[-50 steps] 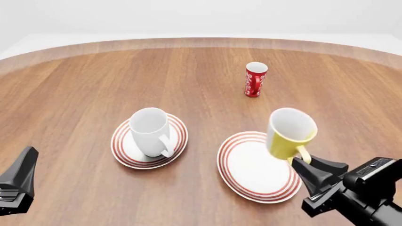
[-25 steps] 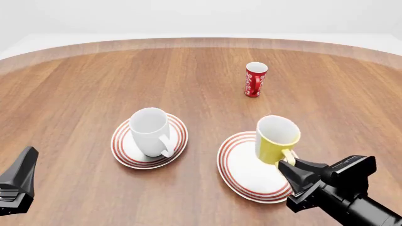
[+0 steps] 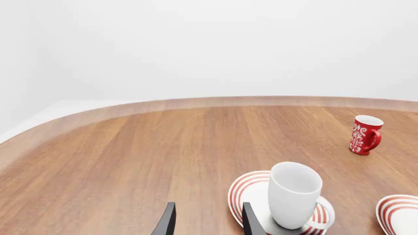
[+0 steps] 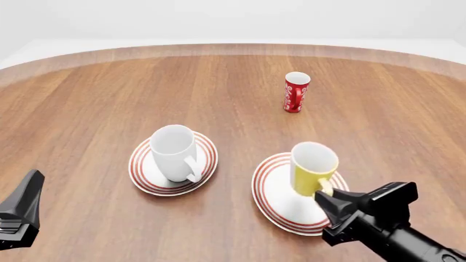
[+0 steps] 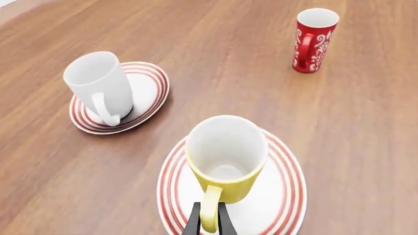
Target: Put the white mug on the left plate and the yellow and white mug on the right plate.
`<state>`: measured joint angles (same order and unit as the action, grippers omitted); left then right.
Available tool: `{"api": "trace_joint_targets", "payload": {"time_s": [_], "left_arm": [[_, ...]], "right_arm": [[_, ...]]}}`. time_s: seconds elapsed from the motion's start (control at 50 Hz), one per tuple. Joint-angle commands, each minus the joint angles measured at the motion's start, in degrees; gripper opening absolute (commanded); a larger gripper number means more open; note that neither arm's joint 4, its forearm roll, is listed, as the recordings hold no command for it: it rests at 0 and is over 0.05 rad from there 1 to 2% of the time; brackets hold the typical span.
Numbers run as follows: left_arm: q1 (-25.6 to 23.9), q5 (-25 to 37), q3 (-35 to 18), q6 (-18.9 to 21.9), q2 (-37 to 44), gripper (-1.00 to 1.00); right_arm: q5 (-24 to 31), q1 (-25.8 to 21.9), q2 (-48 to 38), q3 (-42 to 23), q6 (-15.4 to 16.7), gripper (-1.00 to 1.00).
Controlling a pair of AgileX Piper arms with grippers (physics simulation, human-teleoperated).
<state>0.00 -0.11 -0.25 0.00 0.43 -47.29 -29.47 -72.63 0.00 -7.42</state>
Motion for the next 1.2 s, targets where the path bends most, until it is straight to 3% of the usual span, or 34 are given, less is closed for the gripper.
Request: {"api": "trace_joint_targets", "payload": {"time_s": [0.02,0.22,0.64,0.66,1.02,1.2], "left_arm": [[0.00,0.00,0.00,0.00,0.00,1.00],[0.00,0.00,0.00,0.00,0.00,1.00],[0.00,0.00,0.00,0.00,0.00,1.00],[0.00,0.00,0.00,0.00,0.00,1.00],[0.00,0.00,0.00,0.00,0.00,1.00],[0.00,0.00,0.00,0.00,0.00,1.00]], "right_arm": [[-4.67,-0.26,-5.87,0.00,-0.92,-1.00],[-9.53,-0.19,-12.47,0.00,-0.95,-1.00],[-13.34,-0.04,-17.16,0.00,-1.56,-1.00],[-13.51,-0.07,-17.40,0.00,-1.56,1.00],[-8.48,-0.18,-12.53,0.00,-1.89,1.00],[2.07,-0.75,-1.09,0.00,-2.40,1.00]]}}
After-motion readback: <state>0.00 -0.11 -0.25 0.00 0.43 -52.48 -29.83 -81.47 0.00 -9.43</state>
